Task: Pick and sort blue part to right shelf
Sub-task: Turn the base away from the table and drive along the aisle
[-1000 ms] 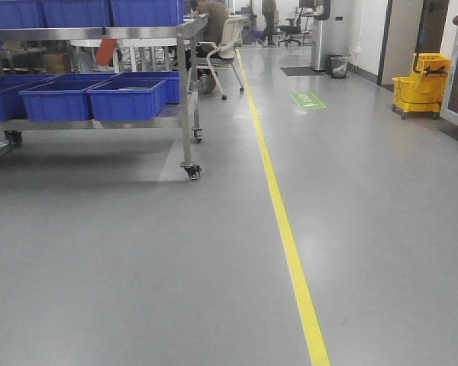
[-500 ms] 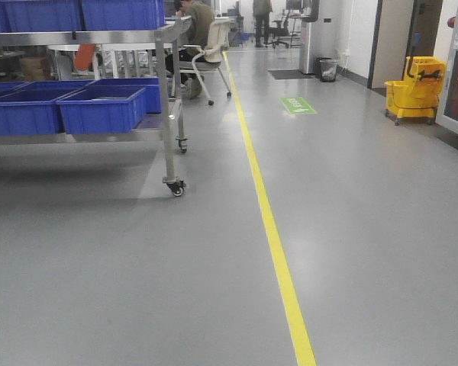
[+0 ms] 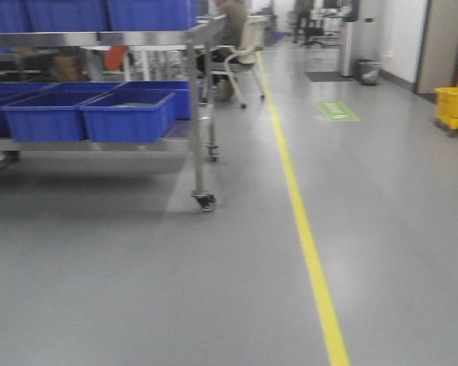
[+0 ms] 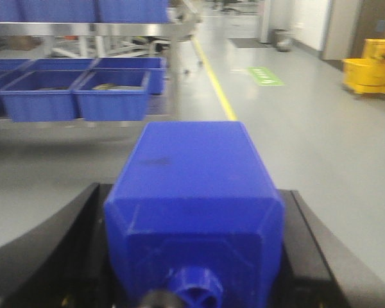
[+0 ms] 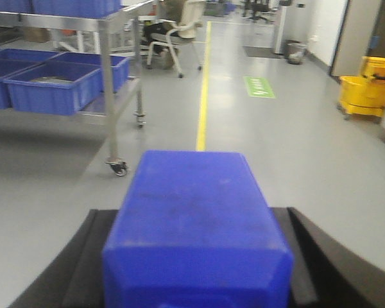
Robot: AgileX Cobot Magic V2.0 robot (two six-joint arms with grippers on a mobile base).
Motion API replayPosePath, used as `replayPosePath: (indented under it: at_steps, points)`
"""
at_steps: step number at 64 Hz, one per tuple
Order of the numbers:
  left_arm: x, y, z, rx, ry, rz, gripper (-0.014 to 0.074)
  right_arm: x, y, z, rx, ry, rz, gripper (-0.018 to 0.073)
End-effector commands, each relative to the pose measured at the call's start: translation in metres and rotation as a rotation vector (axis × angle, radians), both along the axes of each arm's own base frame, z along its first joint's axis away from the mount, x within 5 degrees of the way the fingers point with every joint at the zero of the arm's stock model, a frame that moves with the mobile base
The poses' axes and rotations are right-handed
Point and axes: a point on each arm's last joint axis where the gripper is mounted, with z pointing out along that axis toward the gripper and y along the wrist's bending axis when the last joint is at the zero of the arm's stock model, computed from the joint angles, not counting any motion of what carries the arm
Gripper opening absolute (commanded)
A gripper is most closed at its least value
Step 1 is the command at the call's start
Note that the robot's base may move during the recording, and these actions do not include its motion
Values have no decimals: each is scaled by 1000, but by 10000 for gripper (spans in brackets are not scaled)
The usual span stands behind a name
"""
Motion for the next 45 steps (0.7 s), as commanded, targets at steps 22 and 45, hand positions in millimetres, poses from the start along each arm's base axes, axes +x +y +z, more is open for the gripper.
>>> replayPosePath:
  at_steps: [22,45]
  points:
    - [1,0,16,-19,-98,-2,333,-1,0,19,-11,-119,-3,421]
    - [1,0,16,-19,-98,-2,333,-1,0,19,-11,-119,-3,421]
